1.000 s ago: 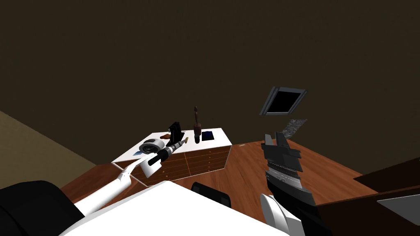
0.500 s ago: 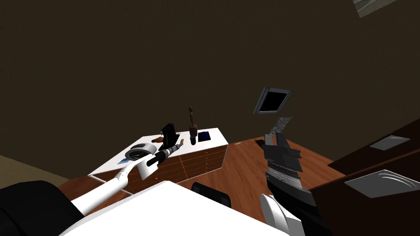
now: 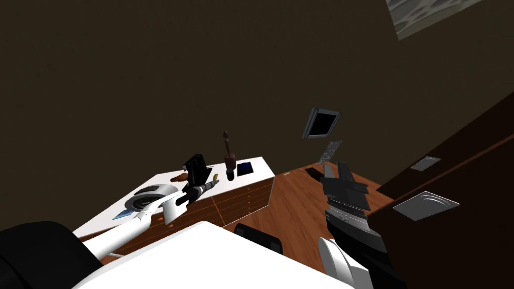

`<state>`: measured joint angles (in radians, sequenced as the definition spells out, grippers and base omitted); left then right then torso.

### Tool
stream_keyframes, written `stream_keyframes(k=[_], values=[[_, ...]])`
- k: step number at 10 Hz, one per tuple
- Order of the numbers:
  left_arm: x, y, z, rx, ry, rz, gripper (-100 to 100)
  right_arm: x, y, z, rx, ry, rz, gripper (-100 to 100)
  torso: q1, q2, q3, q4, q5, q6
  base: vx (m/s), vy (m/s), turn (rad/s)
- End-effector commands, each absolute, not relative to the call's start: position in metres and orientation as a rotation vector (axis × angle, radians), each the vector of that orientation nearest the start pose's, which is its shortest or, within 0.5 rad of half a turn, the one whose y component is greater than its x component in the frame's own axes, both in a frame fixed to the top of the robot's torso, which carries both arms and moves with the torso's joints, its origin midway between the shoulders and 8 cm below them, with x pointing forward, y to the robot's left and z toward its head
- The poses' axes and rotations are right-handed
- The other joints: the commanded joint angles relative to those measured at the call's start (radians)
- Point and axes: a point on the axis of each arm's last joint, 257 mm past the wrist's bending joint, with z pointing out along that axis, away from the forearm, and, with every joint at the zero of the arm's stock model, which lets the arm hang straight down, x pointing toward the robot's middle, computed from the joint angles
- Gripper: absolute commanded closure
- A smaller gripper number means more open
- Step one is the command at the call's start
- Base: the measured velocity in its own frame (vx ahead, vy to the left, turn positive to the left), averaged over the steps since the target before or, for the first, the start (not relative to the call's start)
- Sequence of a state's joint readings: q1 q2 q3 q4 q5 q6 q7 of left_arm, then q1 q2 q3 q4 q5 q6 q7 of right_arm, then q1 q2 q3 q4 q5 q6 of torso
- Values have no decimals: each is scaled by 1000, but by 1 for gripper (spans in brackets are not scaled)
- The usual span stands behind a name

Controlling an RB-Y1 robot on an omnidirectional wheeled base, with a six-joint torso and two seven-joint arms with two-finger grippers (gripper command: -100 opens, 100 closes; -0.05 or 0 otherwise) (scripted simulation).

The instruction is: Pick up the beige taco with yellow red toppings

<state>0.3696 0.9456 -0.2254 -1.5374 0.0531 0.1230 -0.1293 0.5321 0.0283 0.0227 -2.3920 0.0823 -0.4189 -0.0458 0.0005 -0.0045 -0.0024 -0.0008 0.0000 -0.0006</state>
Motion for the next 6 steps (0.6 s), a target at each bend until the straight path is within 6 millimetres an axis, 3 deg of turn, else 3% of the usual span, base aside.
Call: stream_keyframes(k=[1, 3, 6], values=[[349, 507, -395, -717, 2117, -177, -100, 334, -268, 48, 648, 620, 1298, 0, 0, 0, 0, 0, 0, 0, 59, -2, -95], [319, 538, -419, -777, 2184, -88, -100, 334, -268, 48, 648, 620, 1298, 0, 0, 1, 0, 0, 0, 0, 68, -19, -187], [287, 570, -437, -835, 2239, 8, -100, 334, -268, 48, 648, 620, 1298, 0, 1, 0, 0, 0, 0, -1, 71, 1, -173]])
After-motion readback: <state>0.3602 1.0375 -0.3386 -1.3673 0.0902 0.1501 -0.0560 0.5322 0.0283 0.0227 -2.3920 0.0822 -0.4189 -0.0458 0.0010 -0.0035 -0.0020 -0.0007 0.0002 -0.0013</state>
